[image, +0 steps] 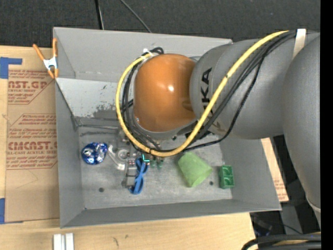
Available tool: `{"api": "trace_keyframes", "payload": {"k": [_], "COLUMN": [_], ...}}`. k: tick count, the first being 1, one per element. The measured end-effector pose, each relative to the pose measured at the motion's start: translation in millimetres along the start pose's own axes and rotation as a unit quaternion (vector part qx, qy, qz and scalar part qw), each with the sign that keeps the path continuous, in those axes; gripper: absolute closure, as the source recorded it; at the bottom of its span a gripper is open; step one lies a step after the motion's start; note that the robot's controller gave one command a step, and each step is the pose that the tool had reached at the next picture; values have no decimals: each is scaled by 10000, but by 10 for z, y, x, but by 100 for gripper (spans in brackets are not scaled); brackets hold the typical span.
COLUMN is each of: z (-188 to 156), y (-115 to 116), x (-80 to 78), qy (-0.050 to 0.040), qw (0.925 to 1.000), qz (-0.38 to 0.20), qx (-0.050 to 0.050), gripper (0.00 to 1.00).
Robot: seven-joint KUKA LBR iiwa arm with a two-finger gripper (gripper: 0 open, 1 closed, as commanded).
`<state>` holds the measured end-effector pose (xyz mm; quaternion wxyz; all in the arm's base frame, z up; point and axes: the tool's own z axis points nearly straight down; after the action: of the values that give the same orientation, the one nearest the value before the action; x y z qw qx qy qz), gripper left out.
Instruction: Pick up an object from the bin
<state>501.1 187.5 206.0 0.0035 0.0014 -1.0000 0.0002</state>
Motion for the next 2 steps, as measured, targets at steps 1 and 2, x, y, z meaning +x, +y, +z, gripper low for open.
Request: {"api": "trace_keyframes", "payload": {"k": [1, 2], "z": [1372, 1348], "y": [475, 478], "x": [-514, -537], "qy": [-83, -70], "qw": [9998, 9998], "qz": [163, 167], "qx": [-21, -18], "gripper": [0, 0]}}
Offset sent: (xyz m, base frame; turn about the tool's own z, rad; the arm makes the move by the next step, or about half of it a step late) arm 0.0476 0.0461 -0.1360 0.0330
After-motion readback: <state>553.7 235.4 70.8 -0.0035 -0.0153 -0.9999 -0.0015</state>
